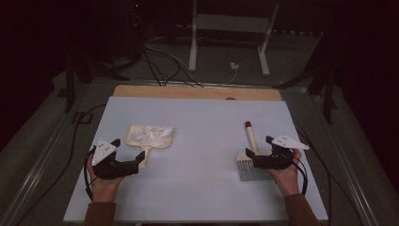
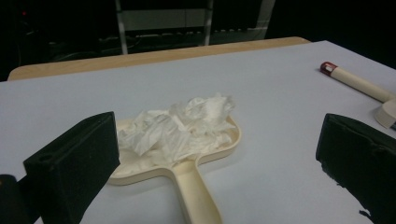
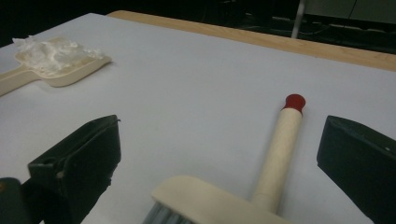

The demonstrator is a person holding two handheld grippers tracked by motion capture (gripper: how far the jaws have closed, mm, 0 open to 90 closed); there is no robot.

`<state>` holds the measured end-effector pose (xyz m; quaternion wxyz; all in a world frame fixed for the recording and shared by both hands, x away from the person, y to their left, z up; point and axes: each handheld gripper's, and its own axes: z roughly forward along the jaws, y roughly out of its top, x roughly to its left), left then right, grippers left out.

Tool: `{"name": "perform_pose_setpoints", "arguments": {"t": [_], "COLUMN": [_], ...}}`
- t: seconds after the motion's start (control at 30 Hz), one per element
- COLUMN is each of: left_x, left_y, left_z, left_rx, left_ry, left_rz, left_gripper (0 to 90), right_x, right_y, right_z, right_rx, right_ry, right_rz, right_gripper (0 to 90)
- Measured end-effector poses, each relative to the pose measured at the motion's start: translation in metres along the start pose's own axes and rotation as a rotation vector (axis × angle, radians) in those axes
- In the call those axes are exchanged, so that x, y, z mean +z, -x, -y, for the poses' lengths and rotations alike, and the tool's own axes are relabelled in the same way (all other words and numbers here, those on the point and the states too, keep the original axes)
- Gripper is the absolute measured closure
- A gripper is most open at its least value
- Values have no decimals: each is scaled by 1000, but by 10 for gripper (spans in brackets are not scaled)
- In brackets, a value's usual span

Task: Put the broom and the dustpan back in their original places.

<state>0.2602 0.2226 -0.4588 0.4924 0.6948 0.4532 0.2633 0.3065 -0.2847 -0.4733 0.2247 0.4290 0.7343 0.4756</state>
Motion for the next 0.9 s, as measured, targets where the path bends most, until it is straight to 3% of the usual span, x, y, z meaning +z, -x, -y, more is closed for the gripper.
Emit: {"name": "perform_pose_setpoints", "arguments": {"t": [0.43, 0.57, 0.9], "left_x": [-5, -5, -4], "left_y": [-1, -3, 1], "left_z": [6, 8, 9], "left_rx": [1, -4, -13], "left_ry": [10, 8, 10], "left_rz": [31, 20, 18], "left_gripper": [3, 4, 3], "right_x": [-12, -14, -14], "right_y": [-5, -3, -2], "right_z": [7, 11, 13], "right_rx": [11, 9, 18], "right_ry": [82, 78, 76], "right_rz": [-10, 15, 18], "right_gripper": [0, 0, 0]}}
